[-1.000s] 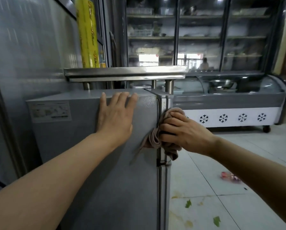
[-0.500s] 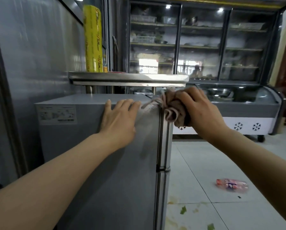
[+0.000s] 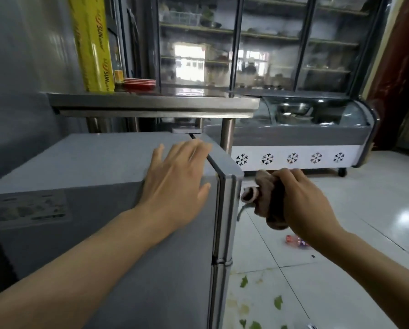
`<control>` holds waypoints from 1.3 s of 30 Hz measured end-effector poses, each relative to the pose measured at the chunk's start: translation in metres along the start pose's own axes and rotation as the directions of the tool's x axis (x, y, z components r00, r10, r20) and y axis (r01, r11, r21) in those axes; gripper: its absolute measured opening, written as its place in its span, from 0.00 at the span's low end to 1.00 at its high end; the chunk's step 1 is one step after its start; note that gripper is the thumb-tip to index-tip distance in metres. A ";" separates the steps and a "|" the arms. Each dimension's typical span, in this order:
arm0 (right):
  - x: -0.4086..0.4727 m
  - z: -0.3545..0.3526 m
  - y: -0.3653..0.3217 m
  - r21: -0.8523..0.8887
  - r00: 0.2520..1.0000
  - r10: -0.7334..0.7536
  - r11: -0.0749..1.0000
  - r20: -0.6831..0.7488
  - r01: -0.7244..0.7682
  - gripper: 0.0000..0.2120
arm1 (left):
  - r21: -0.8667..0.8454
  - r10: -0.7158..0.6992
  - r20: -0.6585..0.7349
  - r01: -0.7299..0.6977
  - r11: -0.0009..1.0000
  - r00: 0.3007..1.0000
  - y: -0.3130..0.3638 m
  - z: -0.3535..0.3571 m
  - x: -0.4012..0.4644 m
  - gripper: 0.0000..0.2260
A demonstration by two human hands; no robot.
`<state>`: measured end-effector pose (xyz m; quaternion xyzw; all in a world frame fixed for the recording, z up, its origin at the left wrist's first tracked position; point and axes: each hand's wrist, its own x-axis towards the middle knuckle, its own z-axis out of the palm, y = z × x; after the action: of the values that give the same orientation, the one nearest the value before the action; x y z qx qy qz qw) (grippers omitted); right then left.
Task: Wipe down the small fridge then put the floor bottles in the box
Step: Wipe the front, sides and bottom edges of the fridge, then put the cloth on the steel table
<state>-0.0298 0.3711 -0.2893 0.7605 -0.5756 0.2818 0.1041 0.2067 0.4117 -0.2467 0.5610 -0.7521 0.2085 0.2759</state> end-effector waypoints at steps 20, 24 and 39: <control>0.139 -0.198 -0.057 0.085 0.880 0.220 0.956 0.422 -0.280 0.11 | -0.050 -0.054 0.534 0.095 0.994 0.844 -0.030 -0.156 0.153 0.23; 0.164 -0.230 -0.071 0.092 0.858 0.267 0.937 0.439 -0.338 0.11 | -0.088 -0.026 0.544 0.087 0.992 0.839 -0.033 -0.190 0.184 0.25; 0.303 -0.199 -0.005 0.285 0.875 0.216 0.888 0.433 -0.361 0.11 | 0.058 -0.295 0.610 0.330 0.942 0.736 -0.011 -0.177 0.277 0.25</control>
<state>-0.0321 0.2212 0.0409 0.7110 -0.6322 0.2371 -0.1962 0.1886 0.3172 0.0677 0.7082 -0.7010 -0.0535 0.0645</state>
